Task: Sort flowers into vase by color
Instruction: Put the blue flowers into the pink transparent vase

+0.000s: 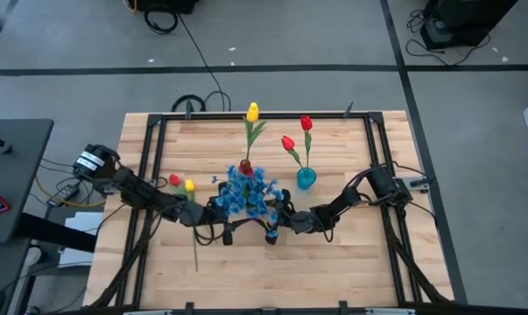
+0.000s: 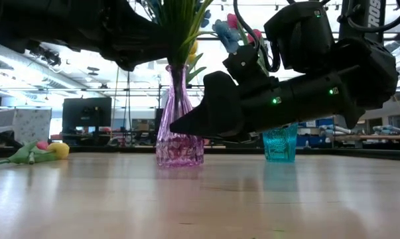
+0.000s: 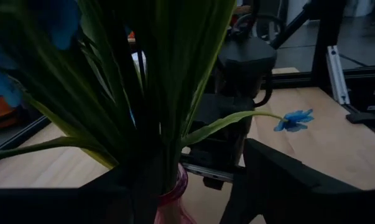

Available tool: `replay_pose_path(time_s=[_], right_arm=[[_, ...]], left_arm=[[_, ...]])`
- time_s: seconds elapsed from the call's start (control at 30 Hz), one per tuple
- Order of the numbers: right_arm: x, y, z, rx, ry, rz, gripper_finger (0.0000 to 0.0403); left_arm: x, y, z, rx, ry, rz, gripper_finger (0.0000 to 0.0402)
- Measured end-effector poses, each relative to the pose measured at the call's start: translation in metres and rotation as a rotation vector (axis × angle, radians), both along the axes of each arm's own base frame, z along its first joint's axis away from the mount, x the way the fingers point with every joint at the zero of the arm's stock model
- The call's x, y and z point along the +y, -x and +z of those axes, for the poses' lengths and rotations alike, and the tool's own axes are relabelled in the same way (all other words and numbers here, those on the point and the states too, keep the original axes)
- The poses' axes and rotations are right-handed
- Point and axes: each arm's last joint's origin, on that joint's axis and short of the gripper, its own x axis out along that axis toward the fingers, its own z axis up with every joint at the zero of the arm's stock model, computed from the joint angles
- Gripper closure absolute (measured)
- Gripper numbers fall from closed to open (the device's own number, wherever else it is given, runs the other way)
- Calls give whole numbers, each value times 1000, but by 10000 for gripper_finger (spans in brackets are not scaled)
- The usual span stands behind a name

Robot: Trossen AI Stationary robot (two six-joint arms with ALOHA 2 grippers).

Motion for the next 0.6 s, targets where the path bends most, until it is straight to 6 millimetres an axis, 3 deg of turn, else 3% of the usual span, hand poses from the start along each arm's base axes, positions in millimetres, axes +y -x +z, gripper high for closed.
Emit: replay_pose_path(time_s=[0.6], right_arm=[[2,4,2,6,6,-35,91]], left_arm=[[3,-10,21,127,-34,37,178]])
